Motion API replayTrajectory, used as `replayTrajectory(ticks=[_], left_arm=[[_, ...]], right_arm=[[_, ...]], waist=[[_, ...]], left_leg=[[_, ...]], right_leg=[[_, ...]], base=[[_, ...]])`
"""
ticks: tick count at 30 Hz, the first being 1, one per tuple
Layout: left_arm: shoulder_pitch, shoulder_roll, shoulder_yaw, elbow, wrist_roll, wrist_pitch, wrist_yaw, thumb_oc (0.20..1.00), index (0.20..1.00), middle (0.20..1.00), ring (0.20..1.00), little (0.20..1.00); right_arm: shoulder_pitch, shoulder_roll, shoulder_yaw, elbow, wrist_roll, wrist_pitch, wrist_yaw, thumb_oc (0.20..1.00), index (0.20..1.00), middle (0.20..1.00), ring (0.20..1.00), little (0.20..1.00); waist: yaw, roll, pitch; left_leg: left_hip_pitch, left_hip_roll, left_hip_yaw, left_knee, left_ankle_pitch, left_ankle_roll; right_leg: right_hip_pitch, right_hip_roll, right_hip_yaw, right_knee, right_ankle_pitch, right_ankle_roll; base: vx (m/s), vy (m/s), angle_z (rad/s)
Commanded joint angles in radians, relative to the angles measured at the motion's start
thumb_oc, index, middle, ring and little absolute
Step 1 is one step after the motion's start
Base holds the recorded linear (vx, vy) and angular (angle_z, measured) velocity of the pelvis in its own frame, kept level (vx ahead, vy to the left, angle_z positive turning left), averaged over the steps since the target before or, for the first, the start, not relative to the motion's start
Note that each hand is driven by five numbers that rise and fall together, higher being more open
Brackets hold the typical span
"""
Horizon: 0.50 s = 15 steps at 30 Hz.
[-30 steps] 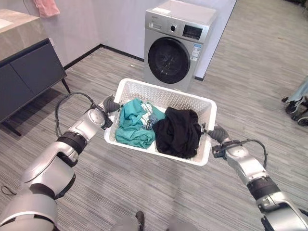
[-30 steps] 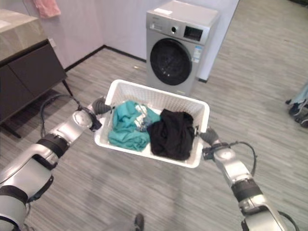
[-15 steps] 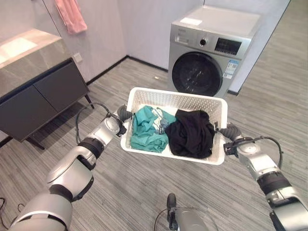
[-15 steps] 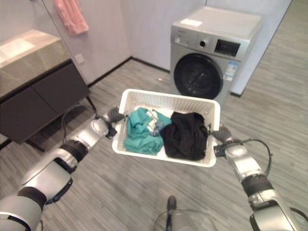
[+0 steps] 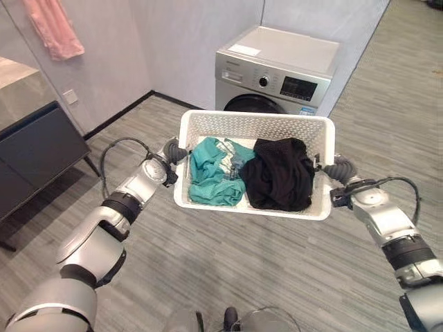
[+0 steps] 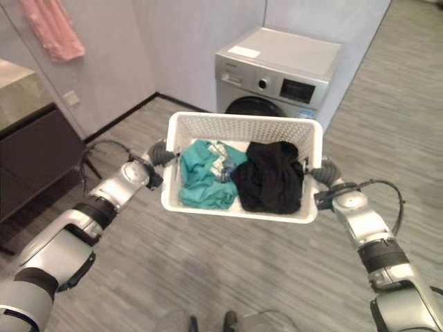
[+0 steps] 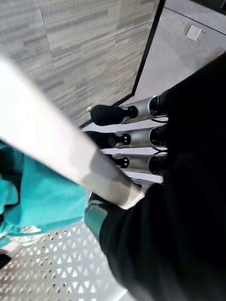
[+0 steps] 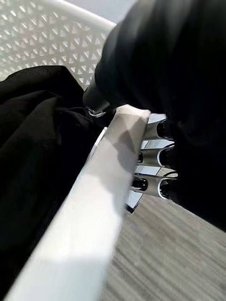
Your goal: Grab the laundry basket,head to the washer,open it,put in the laundry and shut it.
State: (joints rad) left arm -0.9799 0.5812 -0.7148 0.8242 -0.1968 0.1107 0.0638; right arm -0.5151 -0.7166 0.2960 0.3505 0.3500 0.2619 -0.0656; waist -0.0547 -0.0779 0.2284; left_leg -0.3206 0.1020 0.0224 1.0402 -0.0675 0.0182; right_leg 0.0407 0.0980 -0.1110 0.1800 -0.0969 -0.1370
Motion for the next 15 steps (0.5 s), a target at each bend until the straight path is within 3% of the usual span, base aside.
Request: replayTrajectory(ticks=[1, 3, 4, 5, 6, 8, 10, 12, 15], left_arm=[[-0.099, -0.08, -0.048, -0.044, -0.008, -0.068, 0.014, 0.2, 0.2, 0.2, 0.2, 0.2], [-0.106, -0.095, -0.056, -0.041, -0.003, -0.07, 0.015, 0.2, 0.2, 0.2, 0.2, 0.2], [-0.11, -0.106, -0.057, -0.035, 0.0, -0.074, 0.017, 0.2, 0.2, 0.2, 0.2, 0.2], [-0.11, -0.112, -0.06, -0.032, 0.001, -0.077, 0.016, 0.2, 0.2, 0.2, 0.2, 0.2], [-0.118, -0.126, -0.076, -0.023, 0.006, -0.08, 0.015, 0.2, 0.2, 0.2, 0.2, 0.2], [-0.12, -0.122, -0.08, -0.027, 0.01, -0.084, 0.011, 0.2, 0.2, 0.2, 0.2, 0.2], [-0.123, -0.118, -0.085, -0.035, 0.015, -0.091, 0.01, 0.2, 0.2, 0.2, 0.2, 0.2], [-0.13, -0.101, -0.097, -0.079, 0.021, -0.101, 0.008, 0.2, 0.2, 0.2, 0.2, 0.2], [-0.137, -0.066, -0.104, -0.135, 0.017, -0.111, 0.01, 0.2, 0.2, 0.2, 0.2, 0.2]], right_arm=[[-0.07, -0.034, -0.057, -0.122, 0.047, -0.116, 0.004, 0.2, 0.2, 0.2, 0.2, 0.2], [-0.051, -0.032, -0.059, -0.121, 0.042, -0.118, 0.006, 0.2, 0.2, 0.2, 0.2, 0.2], [-0.047, -0.031, -0.062, -0.117, 0.043, -0.126, 0.004, 0.2, 0.2, 0.2, 0.2, 0.2], [-0.042, -0.03, -0.063, -0.115, 0.047, -0.131, 0.001, 0.2, 0.2, 0.2, 0.2, 0.2], [-0.037, -0.03, -0.067, -0.103, 0.049, -0.135, -0.007, 0.2, 0.2, 0.2, 0.2, 0.2], [-0.039, -0.026, -0.069, -0.1, 0.051, -0.136, -0.006, 0.2, 0.2, 0.2, 0.2, 0.2], [-0.047, -0.018, -0.066, -0.103, 0.051, -0.136, -0.003, 0.2, 0.2, 0.2, 0.2, 0.2], [-0.061, -0.006, -0.064, -0.112, 0.042, -0.144, -0.003, 0.2, 0.2, 0.2, 0.2, 0.2], [-0.108, 0.035, -0.044, -0.109, 0.027, -0.155, -0.005, 0.2, 0.2, 0.2, 0.2, 0.2]], waist=[[0.023, 0.008, -0.053], [0.036, 0.011, -0.059], [0.041, 0.02, -0.062], [0.045, 0.027, -0.063], [0.059, 0.033, -0.064], [0.062, 0.035, -0.065], [0.065, 0.058, -0.084], [0.076, 0.066, -0.1], [0.09, 0.071, -0.113]], left_leg=[[0.138, 0.054, -0.025, -0.409, 0.045, -0.03], [0.169, 0.041, -0.025, -0.752, 0.095, -0.053], [0.172, 0.046, -0.032, -0.867, 0.144, -0.067], [0.154, 0.047, -0.037, -0.94, 0.154, -0.072], [0.145, 0.017, -0.052, -1.037, 0.175, -0.083], [0.144, 0.0, -0.061, -1.041, 0.172, -0.088], [0.166, -0.003, -0.074, -1.065, 0.189, -0.081], [0.179, -0.027, -0.083, -1.017, 0.19, -0.072], [0.232, -0.079, -0.056, -0.976, 0.123, -0.005]], right_leg=[[0.027, -0.109, -0.012, -0.095, 0.043, 0.155], [0.04, -0.116, -0.004, -0.088, 0.014, 0.166], [0.058, -0.115, -0.006, -0.088, -0.001, 0.171], [0.076, -0.114, -0.007, -0.089, -0.015, 0.176], [0.111, -0.113, -0.002, -0.084, -0.043, 0.176], [0.131, -0.116, 0.008, -0.078, -0.057, 0.18], [0.132, -0.112, 0.023, -0.066, -0.074, 0.188], [0.136, -0.132, 0.043, -0.021, -0.073, 0.205], [0.054, -0.183, 0.075, 0.236, 0.005, 0.255]], base=[[0.17, 0.086, -0.25], [0.29, 0.152, -0.15], [0.35, 0.17, 0.02], [0.47, 0.203, 0.04], [0.36, 0.146, 0.03], [0.31, 0.152, -0.08], [0.32, 0.221, -0.42], [0.44, 0.315, -0.6], [0.34, 0.292, -0.67]])
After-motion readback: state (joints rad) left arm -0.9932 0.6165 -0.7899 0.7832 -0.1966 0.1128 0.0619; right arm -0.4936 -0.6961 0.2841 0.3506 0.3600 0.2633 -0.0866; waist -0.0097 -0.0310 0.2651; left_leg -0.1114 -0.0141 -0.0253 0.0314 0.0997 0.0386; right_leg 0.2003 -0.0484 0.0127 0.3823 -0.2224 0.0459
